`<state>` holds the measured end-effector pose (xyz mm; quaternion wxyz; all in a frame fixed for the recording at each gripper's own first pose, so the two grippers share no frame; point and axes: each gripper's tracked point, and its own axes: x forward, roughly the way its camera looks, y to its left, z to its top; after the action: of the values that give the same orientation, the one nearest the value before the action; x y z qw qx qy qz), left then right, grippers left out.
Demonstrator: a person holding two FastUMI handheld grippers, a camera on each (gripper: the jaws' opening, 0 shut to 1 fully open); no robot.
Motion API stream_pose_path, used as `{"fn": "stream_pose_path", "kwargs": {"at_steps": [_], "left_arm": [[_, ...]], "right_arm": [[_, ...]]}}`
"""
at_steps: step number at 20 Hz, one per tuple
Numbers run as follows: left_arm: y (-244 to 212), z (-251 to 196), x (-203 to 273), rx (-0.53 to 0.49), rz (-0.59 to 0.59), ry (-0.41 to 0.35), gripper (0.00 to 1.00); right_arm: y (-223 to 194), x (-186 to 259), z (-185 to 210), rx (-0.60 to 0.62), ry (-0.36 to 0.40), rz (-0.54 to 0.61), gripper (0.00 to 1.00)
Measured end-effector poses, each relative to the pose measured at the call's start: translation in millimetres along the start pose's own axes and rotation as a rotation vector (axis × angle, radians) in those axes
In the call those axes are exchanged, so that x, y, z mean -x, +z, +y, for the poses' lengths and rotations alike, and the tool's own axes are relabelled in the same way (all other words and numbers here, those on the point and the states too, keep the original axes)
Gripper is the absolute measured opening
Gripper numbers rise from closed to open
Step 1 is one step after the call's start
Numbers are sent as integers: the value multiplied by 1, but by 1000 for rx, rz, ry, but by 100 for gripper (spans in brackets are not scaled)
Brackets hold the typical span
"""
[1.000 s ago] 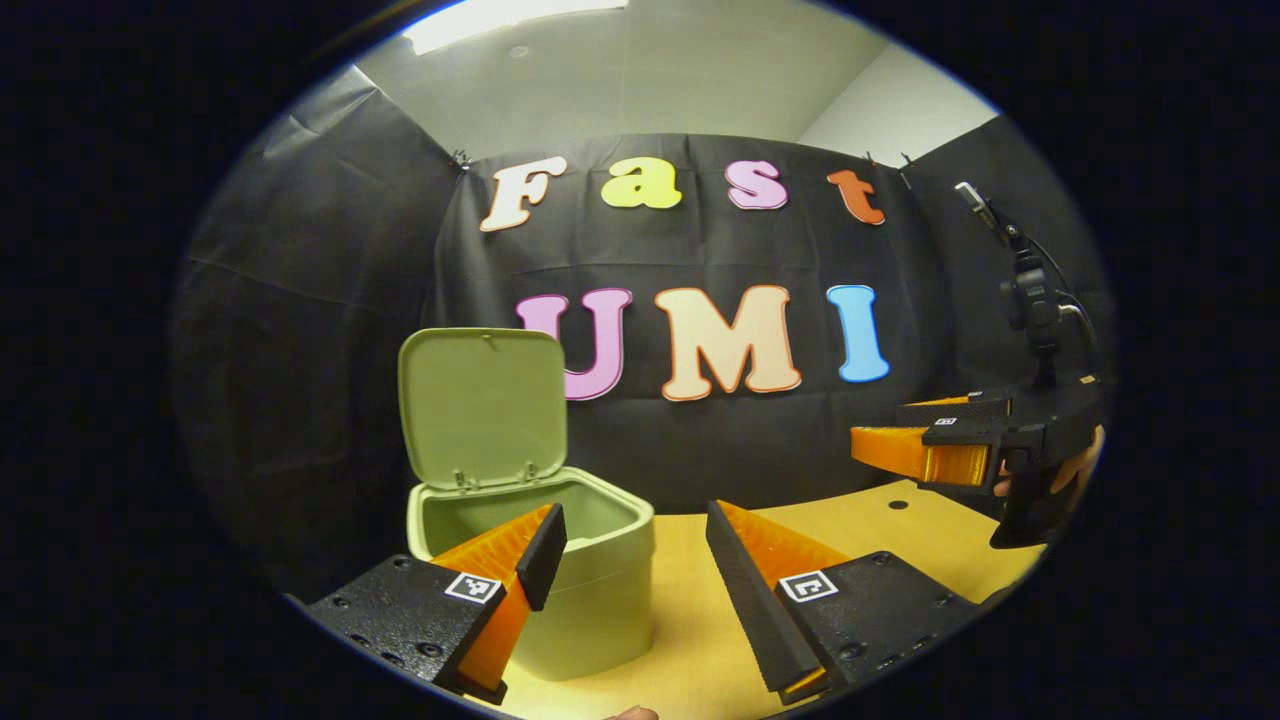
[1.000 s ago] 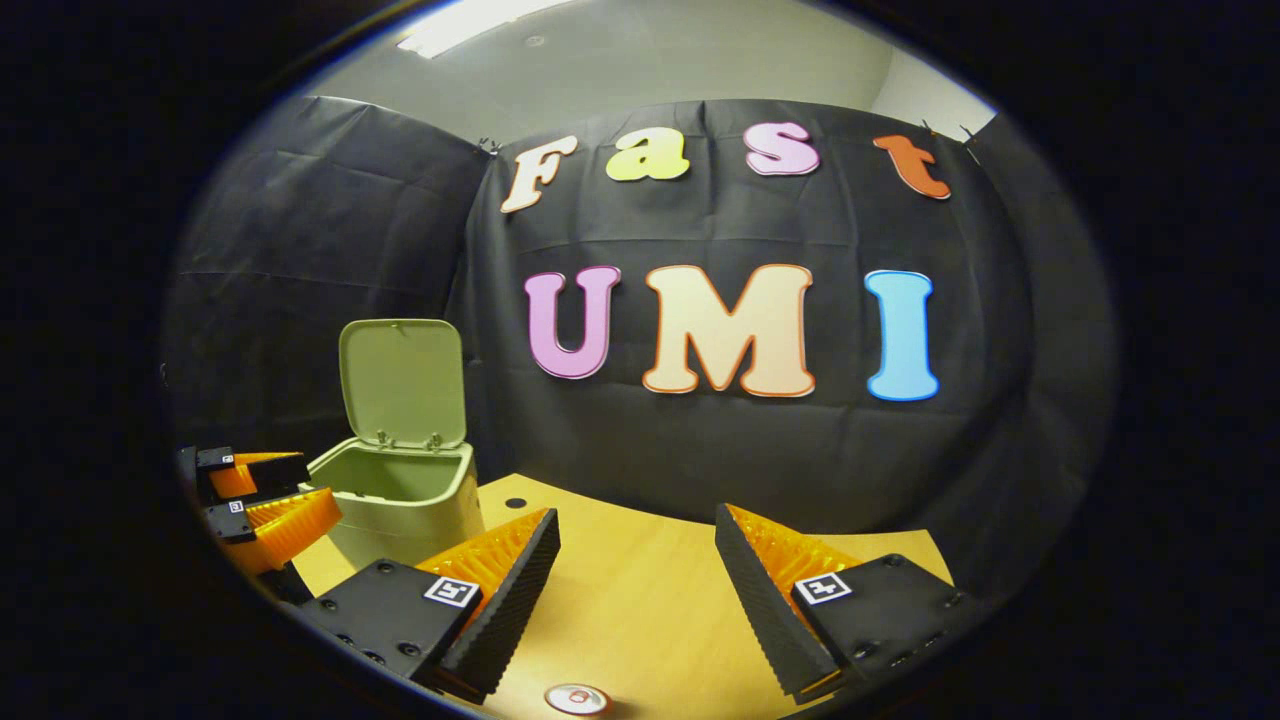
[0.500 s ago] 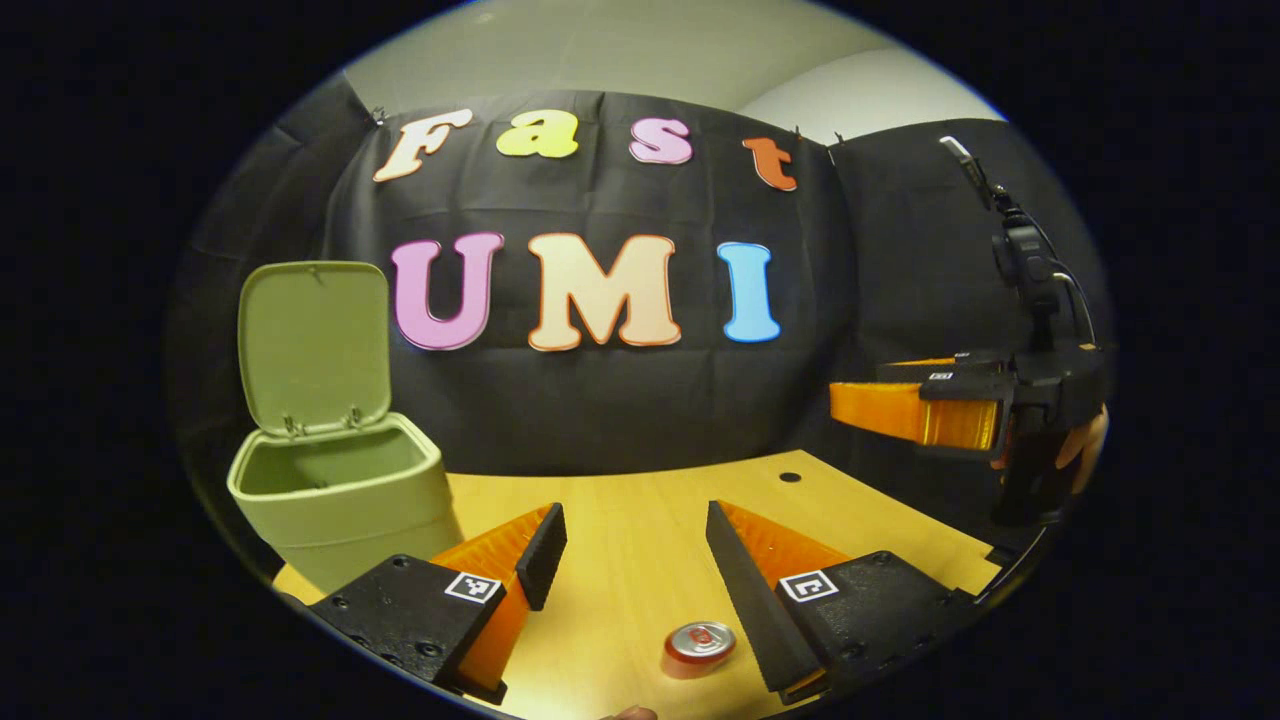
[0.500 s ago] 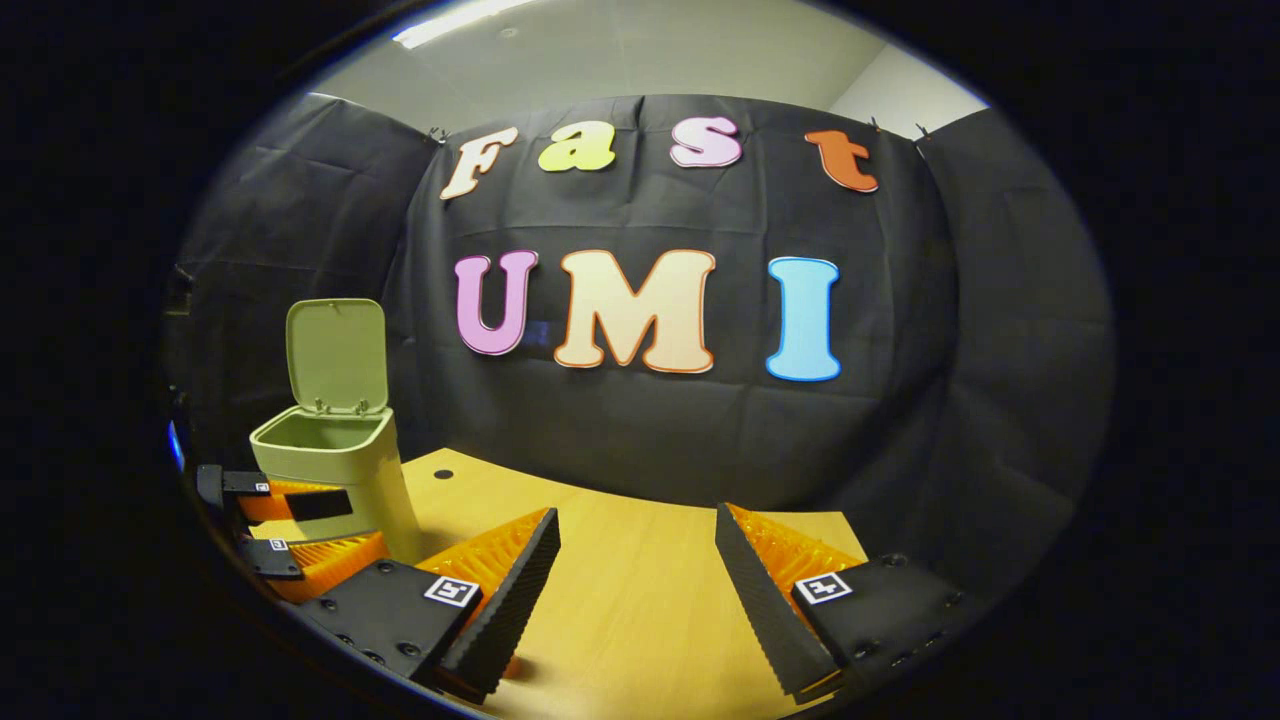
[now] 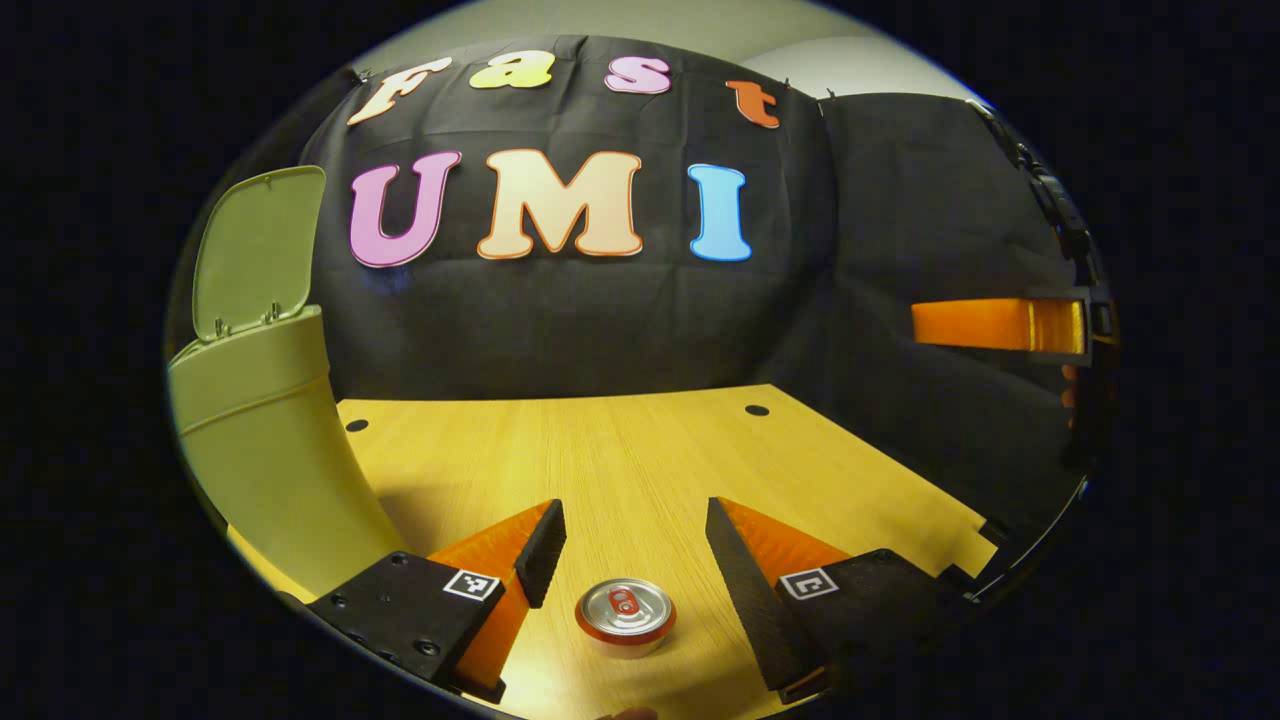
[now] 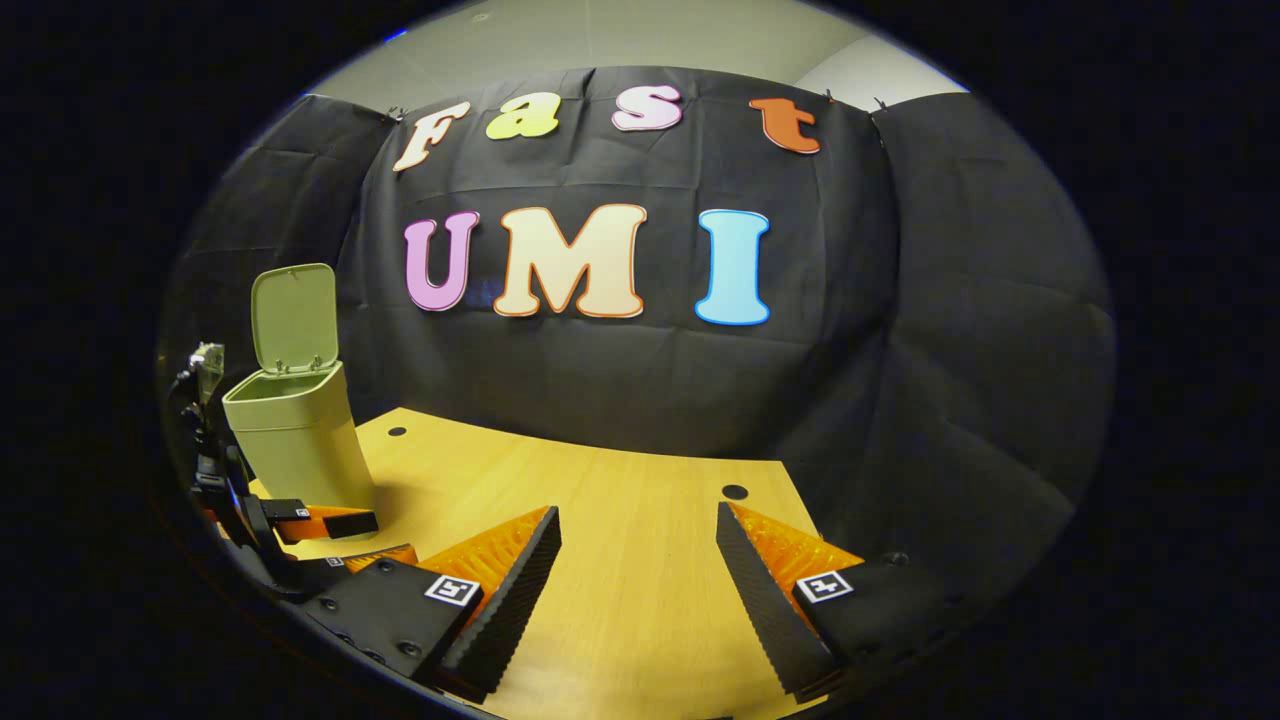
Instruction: Press the lid of the desktop garbage bin to open it, pick up the crumpled paper on the desktop and throw it into the bin, then pick up the pop can on the desktop and drop it into the bin, and finally close the garbage bin lid.
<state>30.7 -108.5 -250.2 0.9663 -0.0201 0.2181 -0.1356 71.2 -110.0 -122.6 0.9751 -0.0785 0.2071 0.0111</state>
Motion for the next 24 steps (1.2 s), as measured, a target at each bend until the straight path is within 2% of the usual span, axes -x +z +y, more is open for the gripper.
{"fn": "stream_pose_path", "kwargs": {"at_steps": [7,13,15,16,17,20,24], "left_arm": [[-65,4,-22,-25,118,72,86],[-112,8,-36,-29,220,88,87],[-121,5,-34,-26,257,61,87],[-118,7,-30,-21,258,59,86],[-111,7,-31,-16,246,53,80],[-73,7,-26,-27,189,45,78],[1,13,-23,-88,61,30,77]], "right_arm": [[-23,13,-33,0,-53,44,99],[-33,19,-38,18,-65,71,99],[-31,22,-35,27,-62,69,99],[-32,22,-32,32,-59,68,99],[-32,23,-29,37,-55,66,99],[-33,22,-16,39,-34,55,99],[-41,17,9,2,13,58,100]]}}
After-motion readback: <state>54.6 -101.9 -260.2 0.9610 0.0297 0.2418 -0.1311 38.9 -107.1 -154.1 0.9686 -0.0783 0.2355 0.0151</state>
